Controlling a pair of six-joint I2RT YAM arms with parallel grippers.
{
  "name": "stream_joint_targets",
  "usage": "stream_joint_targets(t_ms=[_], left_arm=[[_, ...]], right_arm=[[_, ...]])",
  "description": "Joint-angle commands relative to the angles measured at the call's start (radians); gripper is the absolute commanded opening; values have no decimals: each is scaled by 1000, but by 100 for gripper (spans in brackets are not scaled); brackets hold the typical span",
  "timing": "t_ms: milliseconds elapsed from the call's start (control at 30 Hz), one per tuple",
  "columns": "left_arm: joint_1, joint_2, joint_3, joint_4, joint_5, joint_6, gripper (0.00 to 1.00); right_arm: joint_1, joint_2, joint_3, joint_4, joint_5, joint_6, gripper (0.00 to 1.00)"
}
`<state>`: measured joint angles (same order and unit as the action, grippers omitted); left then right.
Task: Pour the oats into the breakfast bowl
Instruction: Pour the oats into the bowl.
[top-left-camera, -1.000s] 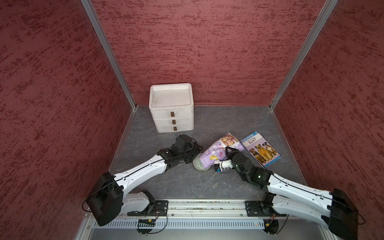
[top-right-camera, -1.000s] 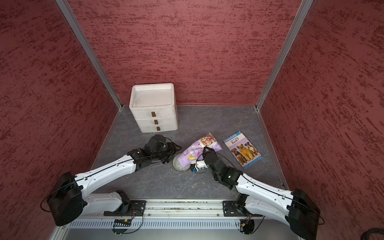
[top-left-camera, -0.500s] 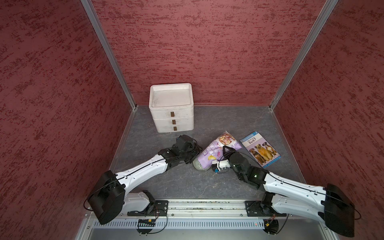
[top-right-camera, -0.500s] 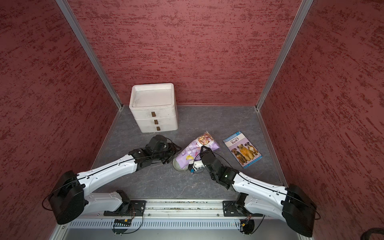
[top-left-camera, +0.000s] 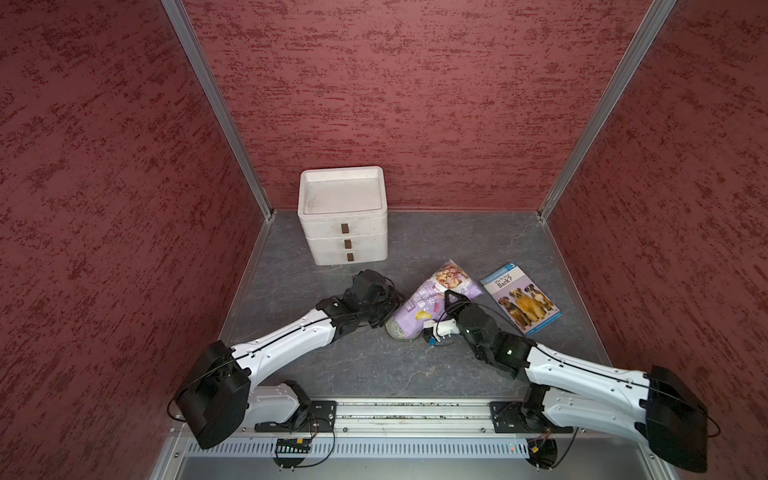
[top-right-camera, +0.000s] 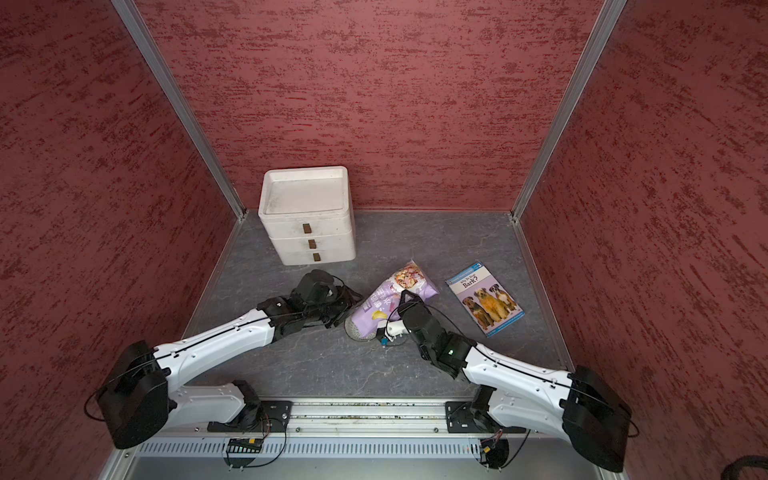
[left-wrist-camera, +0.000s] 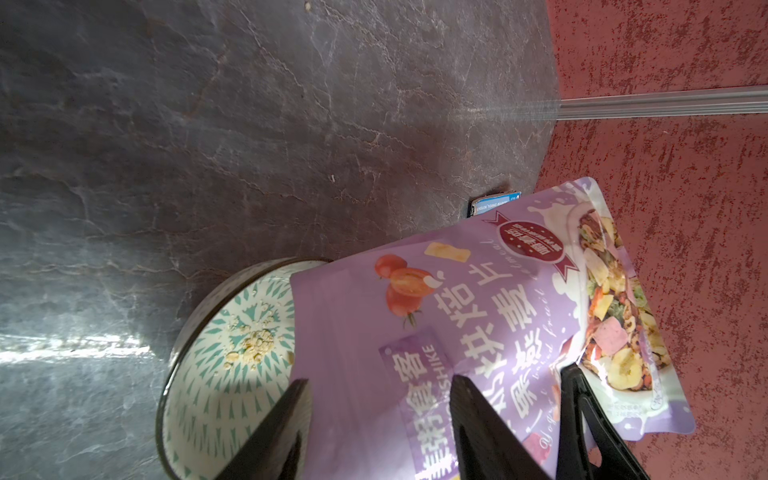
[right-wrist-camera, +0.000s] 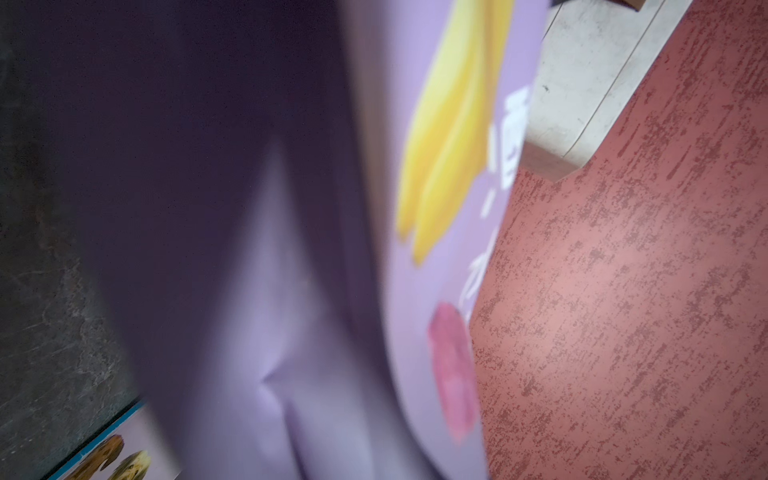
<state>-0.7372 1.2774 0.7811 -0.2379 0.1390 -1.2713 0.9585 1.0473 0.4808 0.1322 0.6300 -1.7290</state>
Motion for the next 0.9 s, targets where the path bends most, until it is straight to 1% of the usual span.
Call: stream_joint_targets(t_ms=[0, 467, 867], left_arm=[[-5, 8, -7, 5, 9, -3, 56], [-7, -1, -3, 0, 10, -10, 55], [-11, -2, 0, 2, 8, -13, 54]], right_arm=[[10, -35, 52, 184, 73, -30, 0], [45, -41, 54, 218, 86, -82, 0], [45, -43, 52, 250, 91, -116, 0]])
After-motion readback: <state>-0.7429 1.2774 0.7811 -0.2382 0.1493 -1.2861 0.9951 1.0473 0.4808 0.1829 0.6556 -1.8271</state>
